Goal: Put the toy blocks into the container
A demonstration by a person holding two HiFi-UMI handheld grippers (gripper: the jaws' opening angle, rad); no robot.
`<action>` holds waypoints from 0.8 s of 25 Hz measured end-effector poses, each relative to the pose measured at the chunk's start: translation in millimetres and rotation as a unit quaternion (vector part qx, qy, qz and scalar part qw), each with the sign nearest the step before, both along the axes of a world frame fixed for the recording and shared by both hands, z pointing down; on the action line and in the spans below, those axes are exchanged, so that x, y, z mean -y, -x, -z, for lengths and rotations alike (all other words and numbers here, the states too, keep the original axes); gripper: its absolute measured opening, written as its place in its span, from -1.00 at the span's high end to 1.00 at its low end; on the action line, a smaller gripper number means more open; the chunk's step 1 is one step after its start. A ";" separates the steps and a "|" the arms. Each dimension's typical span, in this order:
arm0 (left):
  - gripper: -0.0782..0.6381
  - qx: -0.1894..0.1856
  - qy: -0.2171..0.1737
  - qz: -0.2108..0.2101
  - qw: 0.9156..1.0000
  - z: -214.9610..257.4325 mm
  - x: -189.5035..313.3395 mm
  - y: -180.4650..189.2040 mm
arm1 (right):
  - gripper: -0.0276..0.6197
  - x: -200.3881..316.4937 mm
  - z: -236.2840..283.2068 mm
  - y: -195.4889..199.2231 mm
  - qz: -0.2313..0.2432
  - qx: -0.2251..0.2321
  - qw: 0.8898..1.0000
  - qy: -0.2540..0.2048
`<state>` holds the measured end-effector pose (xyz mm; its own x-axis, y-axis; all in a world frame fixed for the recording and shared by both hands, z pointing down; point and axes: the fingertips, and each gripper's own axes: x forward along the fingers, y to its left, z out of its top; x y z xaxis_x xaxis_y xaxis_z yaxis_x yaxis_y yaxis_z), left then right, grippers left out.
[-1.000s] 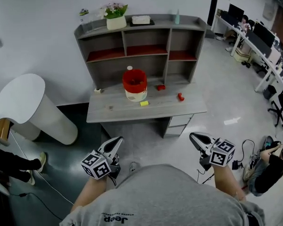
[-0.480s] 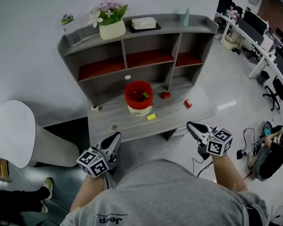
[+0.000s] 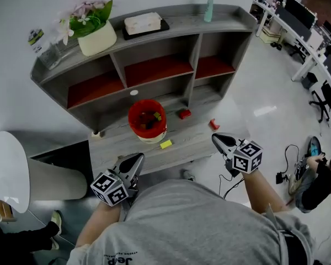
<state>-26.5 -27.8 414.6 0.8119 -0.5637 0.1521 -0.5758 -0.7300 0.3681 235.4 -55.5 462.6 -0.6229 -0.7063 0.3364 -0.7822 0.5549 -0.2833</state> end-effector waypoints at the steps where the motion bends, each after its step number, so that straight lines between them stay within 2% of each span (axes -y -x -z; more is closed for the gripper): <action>1: 0.75 0.002 0.001 0.002 1.000 -3.2 11.3 -12.6 | 0.87 12.5 -7.8 -10.6 0.002 -0.001 1.000 0.004; 5: 0.75 0.003 0.012 0.011 1.000 -25.2 51.6 -68.0 | 0.87 61.4 -50.2 -60.2 0.008 -0.034 0.999 0.014; 8: 0.75 0.022 0.027 0.011 0.999 -46.2 72.5 -104.3 | 0.86 86.7 -92.9 -86.6 0.009 -0.061 0.997 0.044; 12: 0.75 0.052 0.050 -0.017 0.997 -75.4 97.4 -161.9 | 0.82 110.1 -146.9 -110.5 0.027 -0.111 0.989 0.092; 15: 0.75 0.080 0.070 -0.049 0.993 -100.6 104.2 -195.3 | 0.52 110.8 -190.8 -112.2 0.050 -0.138 0.980 0.132; 17: 0.75 0.094 0.079 -0.069 0.990 -115.3 107.6 -212.3 | 0.43 110.9 -217.5 -111.7 0.057 -0.157 0.974 0.152; 20: 0.75 0.108 0.094 -0.092 0.985 -133.3 110.3 -231.9 | 0.40 113.8 -252.4 -111.9 0.055 -0.196 0.964 0.170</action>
